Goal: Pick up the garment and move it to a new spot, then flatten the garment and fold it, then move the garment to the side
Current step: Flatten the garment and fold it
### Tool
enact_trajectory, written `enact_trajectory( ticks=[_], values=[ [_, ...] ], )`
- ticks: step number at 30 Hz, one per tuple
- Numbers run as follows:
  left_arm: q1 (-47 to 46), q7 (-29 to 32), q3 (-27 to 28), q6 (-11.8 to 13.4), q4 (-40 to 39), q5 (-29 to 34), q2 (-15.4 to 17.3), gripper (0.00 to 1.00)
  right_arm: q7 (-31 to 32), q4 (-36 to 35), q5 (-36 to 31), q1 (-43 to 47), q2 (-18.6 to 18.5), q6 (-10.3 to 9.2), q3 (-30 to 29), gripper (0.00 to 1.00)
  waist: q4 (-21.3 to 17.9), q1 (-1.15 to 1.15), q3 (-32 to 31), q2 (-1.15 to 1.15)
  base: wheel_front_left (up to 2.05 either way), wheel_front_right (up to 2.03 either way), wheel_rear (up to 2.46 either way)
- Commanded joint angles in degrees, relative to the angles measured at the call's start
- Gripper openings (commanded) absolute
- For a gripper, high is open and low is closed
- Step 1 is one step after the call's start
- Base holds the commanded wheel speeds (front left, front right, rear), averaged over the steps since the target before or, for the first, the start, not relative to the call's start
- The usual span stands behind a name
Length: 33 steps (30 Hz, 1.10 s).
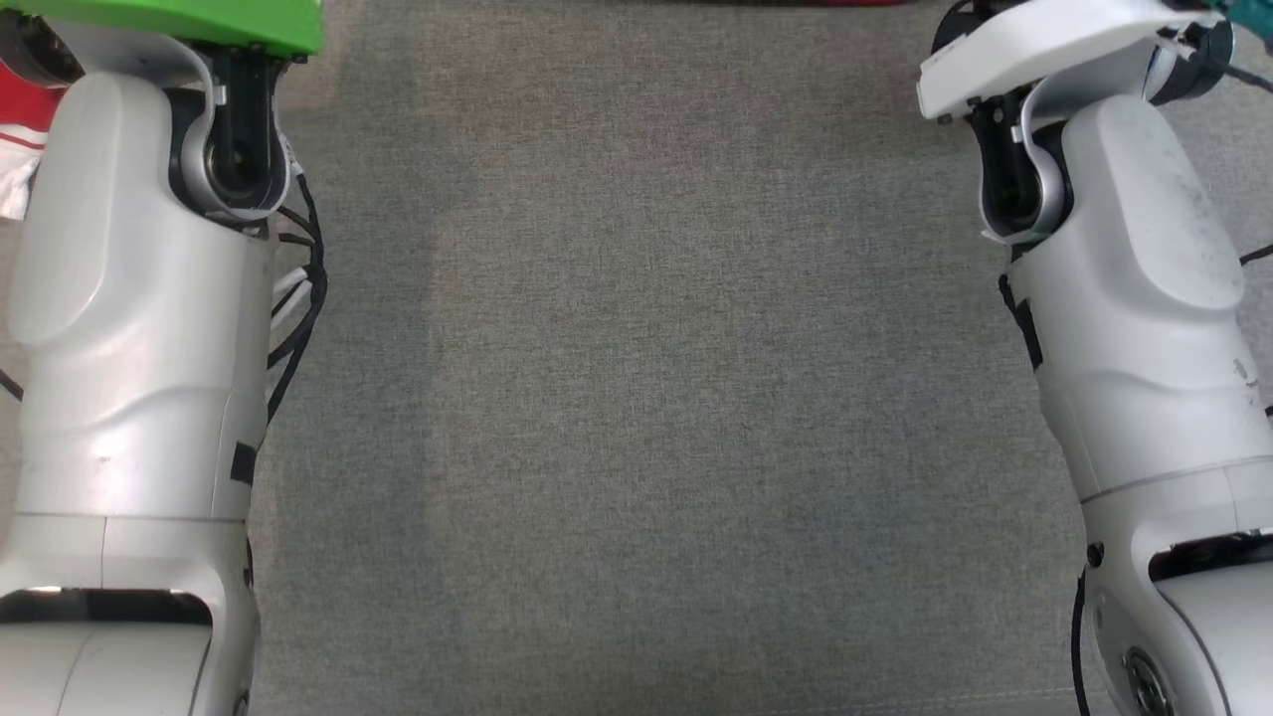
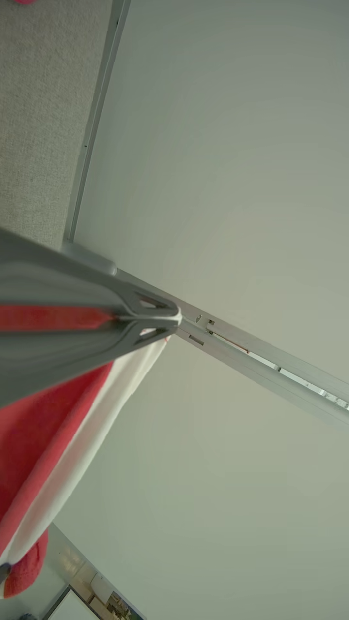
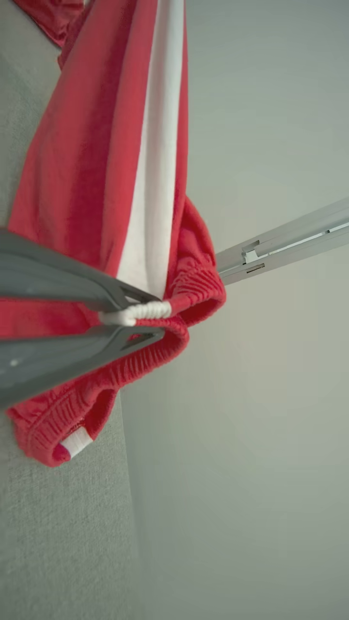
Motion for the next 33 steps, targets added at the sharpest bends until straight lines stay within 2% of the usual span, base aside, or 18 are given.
enact_trajectory(
  ticks=[1, 4, 8, 15, 17, 22, 26, 33],
  values=[
    [1.5, -0.6, 1.0, -0.2, -2.0, -1.0, 0.5, 0.00, -0.2, -1.2, 0.8, 1.8, -0.6, -0.12, -0.2, 0.00, -0.1, -0.01, -0.5, 0.00, 0.00, 0.00, 0.00],
    [6.0, -0.5, 0.3, -0.3, -7.3, -1.5, 0.5, 0.00, -0.2, -3.8, 2.0, 5.6, -0.6, -0.12, 0.2, 0.00, -0.4, -0.01, -1.8, 0.00, 0.00, 0.00, 0.00],
    [14.0, -0.5, -1.4, -0.3, -15.5, -3.2, 2.0, 0.00, -0.2, -7.3, 5.3, 12.0, -1.1, -0.12, 1.5, 0.00, -0.9, -0.01, -4.4, 0.00, 0.00, 0.00, 0.00],
    [31.6, -0.5, -0.1, -0.3, -29.9, -5.6, 3.9, 0.00, -0.2, -14.3, 11.9, 27.1, -2.5, -0.12, 4.7, 0.00, -1.3, -0.01, -11.1, 0.00, 0.00, 0.00, 0.00],
    [40.1, -0.5, 1.3, -0.3, -36.0, -4.8, 3.2, 0.00, -0.2, -17.7, 13.8, 34.4, -3.6, -0.13, 5.8, 0.00, -1.3, -0.01, -14.3, 0.00, 0.00, 0.00, 0.00],
    [53.2, -0.6, 3.7, -0.2, -44.6, -3.1, 0.5, 0.00, -0.2, -22.4, 15.6, 45.2, -4.6, -0.18, 5.6, 0.00, -1.5, -0.01, -18.7, 0.00, 0.00, 0.00, 0.00],
    [61.1, -0.6, 2.6, -0.2, -49.3, -1.6, -0.7, 0.00, 0.8, -26.1, 15.6, 52.0, -5.0, -0.18, 4.8, 0.00, -1.6, -0.01, -21.0, 0.00, 0.00, 0.00, 0.00],
    [70.0, -0.5, 0.0, -0.2, -55.6, 0.9, -0.3, 0.00, 5.2, -35.5, 14.3, 61.5, -5.3, -0.17, 3.3, 0.00, -2.1, -0.01, -22.9, 0.00, 0.00, 0.00, 0.00]
  ],
)
